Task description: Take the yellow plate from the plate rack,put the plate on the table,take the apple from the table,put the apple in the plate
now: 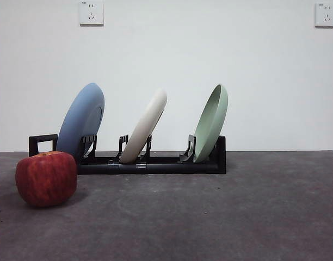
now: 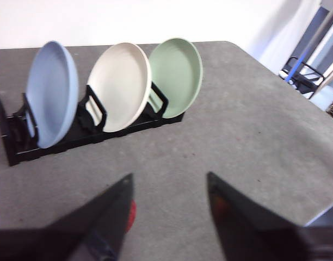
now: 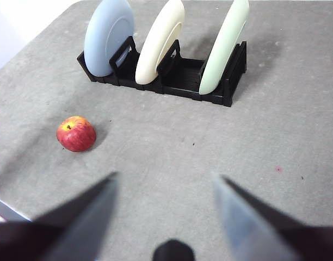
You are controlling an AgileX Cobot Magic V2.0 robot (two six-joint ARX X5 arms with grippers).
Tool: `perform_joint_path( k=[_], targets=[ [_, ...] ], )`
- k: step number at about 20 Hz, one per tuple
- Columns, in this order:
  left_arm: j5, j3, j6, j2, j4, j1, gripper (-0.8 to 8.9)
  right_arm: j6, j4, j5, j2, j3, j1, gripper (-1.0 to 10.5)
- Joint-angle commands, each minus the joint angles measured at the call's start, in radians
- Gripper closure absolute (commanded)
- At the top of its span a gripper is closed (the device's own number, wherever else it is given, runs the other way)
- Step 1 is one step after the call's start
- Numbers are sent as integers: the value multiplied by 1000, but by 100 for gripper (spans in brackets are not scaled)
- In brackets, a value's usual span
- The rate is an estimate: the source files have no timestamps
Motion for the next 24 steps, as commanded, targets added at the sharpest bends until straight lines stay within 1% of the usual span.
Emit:
perform_joint_path(
  k=[1,8,12,16,19,20,24],
  targets=[
    [18,-2,12,-1,18,-3,301,-3,1,-5,-1,3,1,406],
    [30,-2,12,38,40,-23,301,-2,-5,-8,11,3,1,406],
    [30,9,12,142,133,-63,301,-2,-6,-8,12,3,1,407],
    [29,89,14,351,222,-143,302,-2,-10,-8,27,3,1,407],
    [14,190,22,554,301,-238,311,-2,-17,-8,45,3,1,407],
    [-1,225,31,615,319,-264,311,-2,-18,-8,50,3,1,407],
    [-131,423,79,898,340,-355,311,-3,-22,-8,66,3,1,407]
  ],
)
